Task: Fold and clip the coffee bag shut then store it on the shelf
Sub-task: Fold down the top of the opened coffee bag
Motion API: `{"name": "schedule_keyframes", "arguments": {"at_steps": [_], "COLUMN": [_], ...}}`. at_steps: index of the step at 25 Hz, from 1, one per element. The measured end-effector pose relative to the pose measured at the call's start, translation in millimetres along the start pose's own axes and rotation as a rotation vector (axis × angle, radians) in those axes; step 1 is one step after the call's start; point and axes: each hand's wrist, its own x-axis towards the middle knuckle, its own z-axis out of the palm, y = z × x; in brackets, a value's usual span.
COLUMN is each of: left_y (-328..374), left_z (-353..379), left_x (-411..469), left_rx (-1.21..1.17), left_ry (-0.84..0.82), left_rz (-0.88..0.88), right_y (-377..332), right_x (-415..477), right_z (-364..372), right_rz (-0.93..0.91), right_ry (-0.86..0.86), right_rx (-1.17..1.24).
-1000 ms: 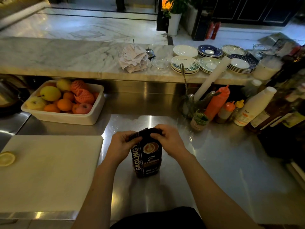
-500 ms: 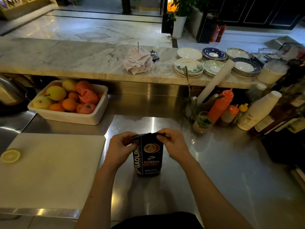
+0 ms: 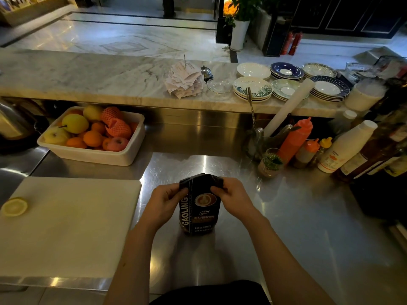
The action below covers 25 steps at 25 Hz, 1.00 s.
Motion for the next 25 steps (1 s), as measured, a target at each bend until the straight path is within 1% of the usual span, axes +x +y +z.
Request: {"name": "schedule_keyframes", "arguments": {"at_steps": [1, 3, 5, 7, 8, 11, 13, 15, 18, 20, 23, 25], "left_y": [-2, -3, 1, 6, 8, 12, 12, 11, 10, 9, 8, 1], "left_z": [-2, -7, -7, -5, -3, 5, 6, 2, -6, -11, -17, -16], "left_x": [0, -1, 0, 6, 9, 9, 7, 6, 3, 3, 3, -2], "left_rx": [0.007, -0.038, -0.118, -0.107, -0.084, -0.030, -0.029, -0.037, 0.054, 0.060, 0.038, 0.003], "left_ry": [-0.026, -0.026, 0.032, 0.118, 0.143, 0.124, 0.157, 0.123, -0.046, -0.100, -0.092, -0.022], "left_rz": [-0.002, -0.024, -0.023, 0.015, 0.025, 0.026, 0.038, 0.039, 0.023, 0.011, 0.002, -0.067], "right_y": [0, 0, -6, -12, -14, -18, -20, -21, -14, -11, -13, -11], "right_x": [0, -1, -1, 1, 1, 3, 4, 4, 2, 2, 5, 5], "right_z": [-3, -3, 2, 8, 8, 1, 0, 0, -8, -13, -9, -6], "right_rz": [-0.003, -0.003, -0.009, -0.039, -0.062, -0.140, -0.159, -0.162, -0.118, -0.093, -0.103, -0.086], "right_ry": [-0.023, -0.047, -0.064, -0.086, -0.082, 0.007, 0.029, 0.022, -0.062, -0.098, -0.076, -0.054], "right_rx": [0.001, 0.002, -0.016, -0.040, -0.039, -0.014, -0.045, -0.053, 0.007, 0.030, 0.050, 0.080]}}
